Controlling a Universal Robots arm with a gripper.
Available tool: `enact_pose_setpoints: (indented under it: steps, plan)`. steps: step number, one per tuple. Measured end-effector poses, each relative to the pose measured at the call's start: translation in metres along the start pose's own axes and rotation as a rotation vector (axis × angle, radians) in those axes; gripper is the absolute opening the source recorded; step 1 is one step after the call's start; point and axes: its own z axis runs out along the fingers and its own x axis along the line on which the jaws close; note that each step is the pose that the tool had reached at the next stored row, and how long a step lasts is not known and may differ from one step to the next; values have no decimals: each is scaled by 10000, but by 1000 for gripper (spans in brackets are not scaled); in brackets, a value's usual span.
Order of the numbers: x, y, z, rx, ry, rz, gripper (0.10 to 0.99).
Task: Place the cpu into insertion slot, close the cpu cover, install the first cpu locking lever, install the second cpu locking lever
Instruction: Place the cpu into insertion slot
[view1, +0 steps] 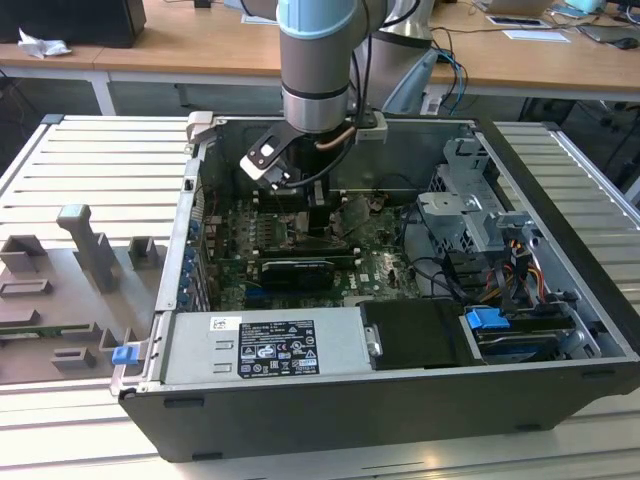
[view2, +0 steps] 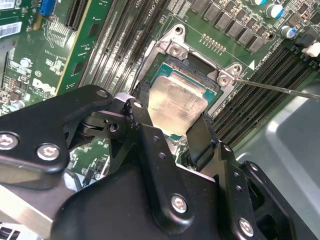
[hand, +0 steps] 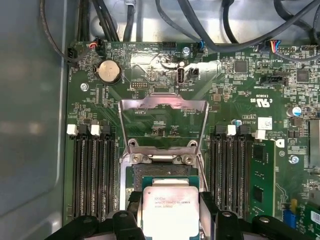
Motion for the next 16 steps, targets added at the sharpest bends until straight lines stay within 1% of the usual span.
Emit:
enact_pose_setpoints:
  steps: [4,6,11,16]
  plan:
    - [6,-3,45,0,-6,87,541]
    - [10,10,69,-1,-9,135,541]
    - [24,11,87,-2,-10,153,541]
    - [64,11,95,-1,-12,174,541]
